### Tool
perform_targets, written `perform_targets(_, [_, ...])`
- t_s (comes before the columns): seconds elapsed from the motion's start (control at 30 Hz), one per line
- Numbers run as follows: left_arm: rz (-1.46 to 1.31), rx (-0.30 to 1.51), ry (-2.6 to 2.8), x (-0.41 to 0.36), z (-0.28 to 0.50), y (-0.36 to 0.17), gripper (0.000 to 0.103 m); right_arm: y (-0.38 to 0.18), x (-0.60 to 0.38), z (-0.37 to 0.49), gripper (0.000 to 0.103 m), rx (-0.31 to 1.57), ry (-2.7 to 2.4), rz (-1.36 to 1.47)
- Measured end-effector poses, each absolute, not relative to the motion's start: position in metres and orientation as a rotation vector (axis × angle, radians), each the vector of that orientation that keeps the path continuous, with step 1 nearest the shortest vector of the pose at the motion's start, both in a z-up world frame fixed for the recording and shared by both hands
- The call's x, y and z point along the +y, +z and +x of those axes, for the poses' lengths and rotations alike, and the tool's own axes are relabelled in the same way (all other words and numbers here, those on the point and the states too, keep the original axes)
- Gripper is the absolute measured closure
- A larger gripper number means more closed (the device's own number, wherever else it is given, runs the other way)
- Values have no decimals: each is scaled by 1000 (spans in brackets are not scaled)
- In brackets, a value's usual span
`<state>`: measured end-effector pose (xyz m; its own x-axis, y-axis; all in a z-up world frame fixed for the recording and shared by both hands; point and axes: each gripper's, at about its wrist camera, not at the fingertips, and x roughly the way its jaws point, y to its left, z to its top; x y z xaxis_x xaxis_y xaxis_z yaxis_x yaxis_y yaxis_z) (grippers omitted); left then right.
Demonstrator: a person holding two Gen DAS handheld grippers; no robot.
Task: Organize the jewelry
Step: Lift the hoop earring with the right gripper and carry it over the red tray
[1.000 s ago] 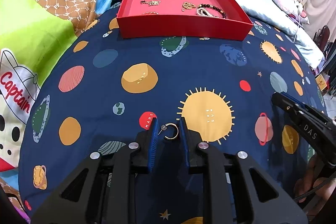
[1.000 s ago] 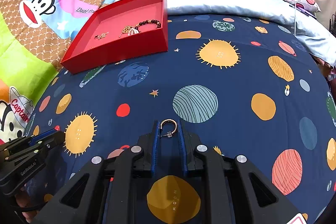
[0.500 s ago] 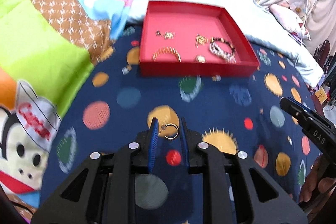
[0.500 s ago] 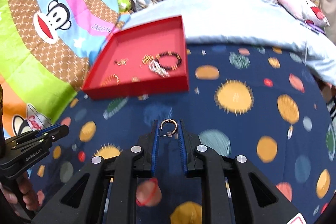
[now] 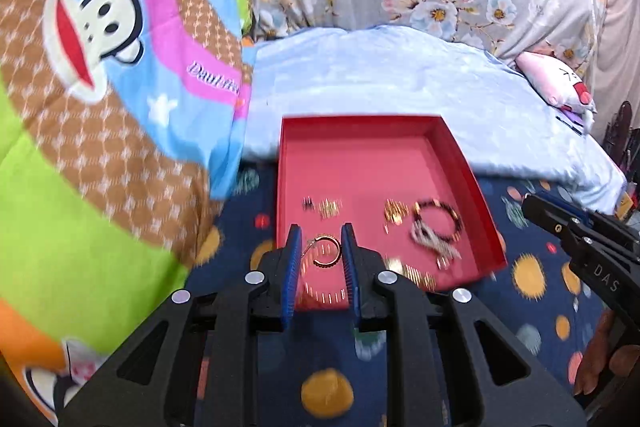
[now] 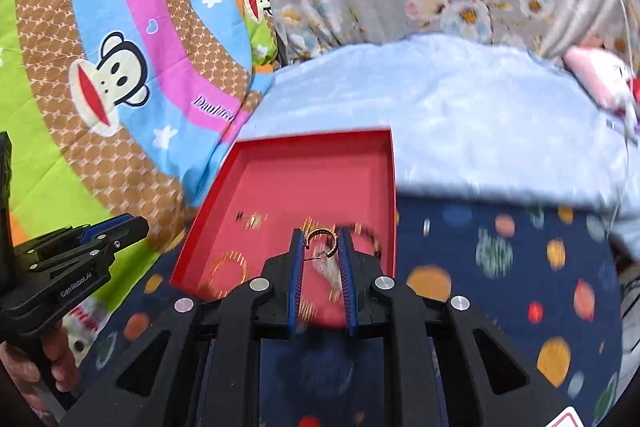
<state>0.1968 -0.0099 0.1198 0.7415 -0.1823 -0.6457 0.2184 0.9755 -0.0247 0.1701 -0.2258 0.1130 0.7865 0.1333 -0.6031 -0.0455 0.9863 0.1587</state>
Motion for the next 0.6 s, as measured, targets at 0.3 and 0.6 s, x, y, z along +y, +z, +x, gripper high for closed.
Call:
perform_targets(0.3, [53,733,-187,-26,268,105,84,108,-230,241,87,671,90,135])
perform_targets(0.6, [62,764,-174,-30,300,85,84,87,-232,273,87,713,86,157])
